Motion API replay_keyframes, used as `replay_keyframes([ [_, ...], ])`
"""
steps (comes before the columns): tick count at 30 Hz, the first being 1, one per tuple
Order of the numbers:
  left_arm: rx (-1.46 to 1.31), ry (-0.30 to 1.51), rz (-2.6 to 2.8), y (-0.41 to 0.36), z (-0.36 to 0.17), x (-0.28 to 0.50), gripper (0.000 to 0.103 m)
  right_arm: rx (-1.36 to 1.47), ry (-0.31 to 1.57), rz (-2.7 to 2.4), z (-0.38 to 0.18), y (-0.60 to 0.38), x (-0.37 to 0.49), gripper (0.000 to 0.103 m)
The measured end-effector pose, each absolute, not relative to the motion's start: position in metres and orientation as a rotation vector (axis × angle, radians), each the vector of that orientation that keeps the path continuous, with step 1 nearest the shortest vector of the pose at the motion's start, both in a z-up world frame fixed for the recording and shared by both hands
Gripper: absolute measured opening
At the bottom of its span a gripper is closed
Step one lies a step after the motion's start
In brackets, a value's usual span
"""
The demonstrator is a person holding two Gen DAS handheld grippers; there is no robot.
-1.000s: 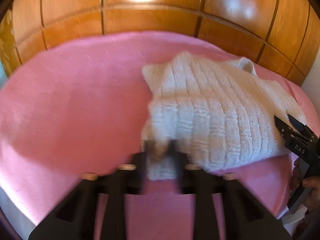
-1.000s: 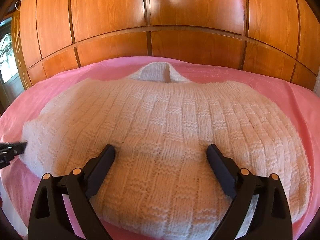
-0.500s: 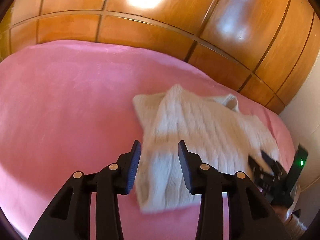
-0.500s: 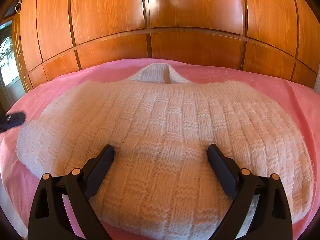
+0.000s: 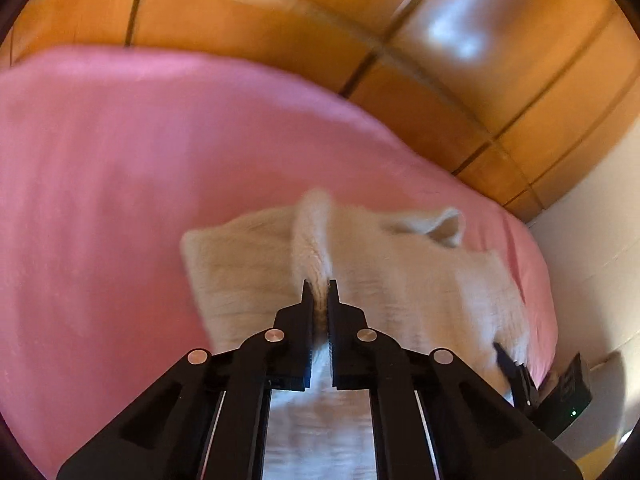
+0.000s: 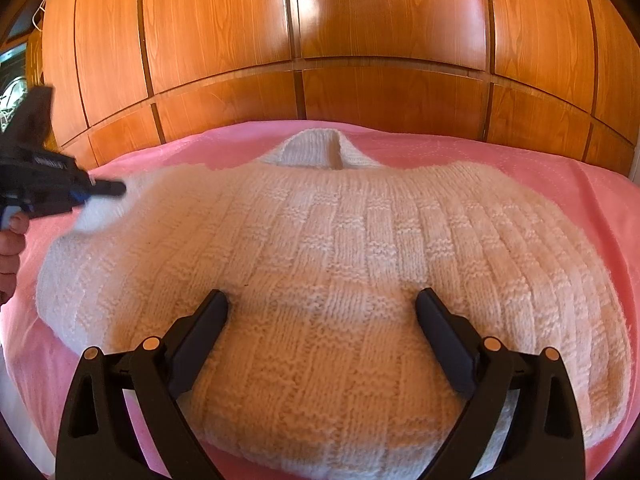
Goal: Fold small clothes
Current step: 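Grasp the folded sweater edge with the left gripper and lift it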
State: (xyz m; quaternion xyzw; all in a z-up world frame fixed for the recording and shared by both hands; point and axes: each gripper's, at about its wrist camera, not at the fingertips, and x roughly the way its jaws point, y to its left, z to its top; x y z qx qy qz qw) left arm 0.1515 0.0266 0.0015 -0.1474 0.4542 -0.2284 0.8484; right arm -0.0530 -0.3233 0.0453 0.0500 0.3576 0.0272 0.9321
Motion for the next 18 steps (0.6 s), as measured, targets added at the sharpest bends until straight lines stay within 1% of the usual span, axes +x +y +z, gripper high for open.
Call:
replay_keyframes([
  [2,-0.217,0.775,-0.509,0.015,0.032,0.119,0.004,0.102,0.73,0.057,0.045,-0.323,-0.053,0.095],
  [3,-0.14,0.725,-0.488,0.006,0.039,0.105,0.004,0.101,0.729,0.056,0.045,-0.323,-0.053,0.095],
  [5,0.012,0.707,-0.417,-0.009,0.033,0.093,0.005,0.095,0.727,0.053,0.044,-0.322,-0.053,0.096],
  [6,0.114,0.734,-0.366,-0.017,0.021,0.093,0.005,0.094,0.727,0.053,0.044,-0.321,-0.053,0.096],
  [7,0.154,0.786,-0.366,-0.019,0.008,0.096,0.005,0.096,0.727,0.055,0.044,-0.321,-0.053,0.096],
  [8,0.132,0.834,-0.393,-0.016,0.0,0.098,0.014,0.098,0.726,0.056,0.044,-0.322,-0.054,0.096],
  [9,0.054,0.899,-0.431,-0.006,-0.008,0.104,0.021,0.099,0.725,0.056,0.044,-0.322,-0.054,0.096],
  [10,-0.028,0.932,-0.441,0.006,-0.013,0.109,0.034,0.099,0.725,0.054,0.045,-0.322,-0.054,0.096],
  [11,-0.086,0.947,-0.439,0.016,-0.016,0.113,0.043,0.099,0.725,0.053,0.045,-0.322,-0.054,0.096],
  [14,-0.37,1.016,-0.448,0.058,-0.025,0.134,0.044,0.1,0.725,0.053,0.045,-0.323,-0.055,0.096],
  [16,-0.501,1.051,-0.477,0.071,-0.03,0.15,0.044,0.098,0.726,0.051,0.045,-0.322,-0.055,0.096],
  [18,-0.554,1.101,-0.519,0.069,-0.039,0.165,0.05,0.096,0.727,0.05,0.045,-0.322,-0.055,0.096],
])
